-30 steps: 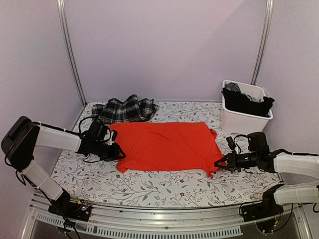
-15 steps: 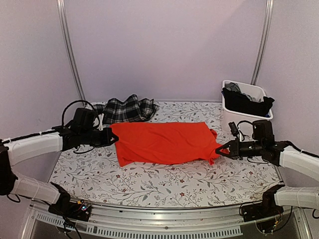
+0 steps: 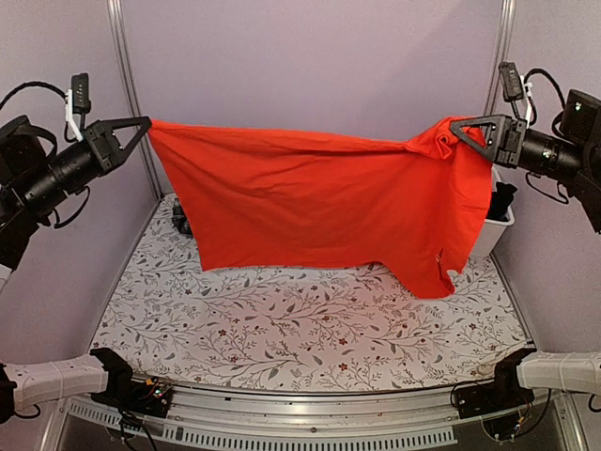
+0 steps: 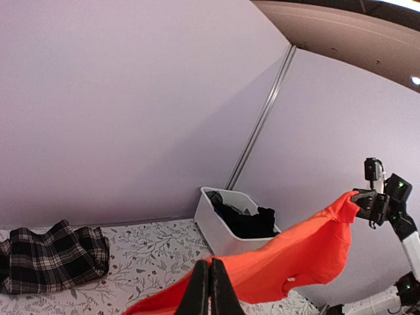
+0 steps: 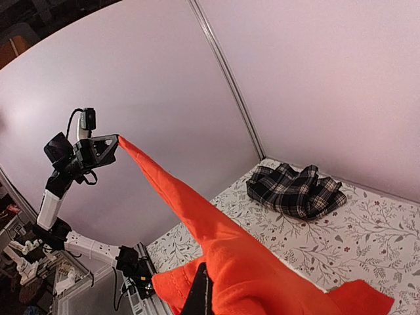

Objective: Fold and stack the mixed laundry pile
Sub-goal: Flatten out the crumpled T-shirt at the center of the board.

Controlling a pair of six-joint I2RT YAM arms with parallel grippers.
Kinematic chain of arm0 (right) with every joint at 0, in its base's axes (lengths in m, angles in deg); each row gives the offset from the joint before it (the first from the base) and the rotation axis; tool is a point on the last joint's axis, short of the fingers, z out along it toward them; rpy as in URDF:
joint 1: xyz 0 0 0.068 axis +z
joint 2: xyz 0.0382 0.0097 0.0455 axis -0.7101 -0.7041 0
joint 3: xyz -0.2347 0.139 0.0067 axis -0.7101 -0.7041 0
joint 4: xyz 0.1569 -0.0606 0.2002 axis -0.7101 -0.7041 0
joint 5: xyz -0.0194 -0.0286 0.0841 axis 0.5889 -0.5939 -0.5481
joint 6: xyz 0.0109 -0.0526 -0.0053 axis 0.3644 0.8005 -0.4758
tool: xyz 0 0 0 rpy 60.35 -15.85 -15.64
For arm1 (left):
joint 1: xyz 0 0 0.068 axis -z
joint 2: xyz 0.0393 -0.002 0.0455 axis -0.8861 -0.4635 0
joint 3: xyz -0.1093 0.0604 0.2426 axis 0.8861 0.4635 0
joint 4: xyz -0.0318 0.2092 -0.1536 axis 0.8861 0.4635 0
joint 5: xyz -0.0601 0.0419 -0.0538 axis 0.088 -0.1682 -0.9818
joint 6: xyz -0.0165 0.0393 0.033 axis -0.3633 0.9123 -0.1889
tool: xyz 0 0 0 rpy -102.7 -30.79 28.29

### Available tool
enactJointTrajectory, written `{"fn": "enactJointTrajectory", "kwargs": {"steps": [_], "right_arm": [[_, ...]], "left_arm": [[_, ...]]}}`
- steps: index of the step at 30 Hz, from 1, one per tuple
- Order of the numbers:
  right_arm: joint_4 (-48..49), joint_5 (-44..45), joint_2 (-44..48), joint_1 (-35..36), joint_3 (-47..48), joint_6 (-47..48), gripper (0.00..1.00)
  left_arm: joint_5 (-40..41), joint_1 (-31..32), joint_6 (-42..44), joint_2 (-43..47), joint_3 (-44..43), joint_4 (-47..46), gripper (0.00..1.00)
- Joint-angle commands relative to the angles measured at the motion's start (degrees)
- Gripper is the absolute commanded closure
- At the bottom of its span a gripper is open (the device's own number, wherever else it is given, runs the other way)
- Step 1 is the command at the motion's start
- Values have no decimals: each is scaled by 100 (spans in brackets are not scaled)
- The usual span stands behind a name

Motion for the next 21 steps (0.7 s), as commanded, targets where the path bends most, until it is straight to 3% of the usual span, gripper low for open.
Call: {"fn": "enactJointTrajectory", "kwargs": {"steps": [1, 6, 11, 17, 21], "right_arm": [[-563, -139, -287, 30, 1229, 207, 100], [-659, 125, -769, 23, 1907, 347, 100], [-400, 829, -1362, -95, 1877, 576, 100], [864, 474, -2460, -653, 1903, 111, 100], [1274, 81, -3666, -1067, 3227, -374, 100]], "left_arm": [[-225, 49, 253, -78, -791, 326, 100], [60, 41, 299, -464, -1348, 278, 100], [766, -98, 353, -1092, -1386, 124, 100], [-242, -1171, -4, -2212, -1284, -1078, 100], [-937, -1737, -150, -3336, -2036, -1642, 100]]}}
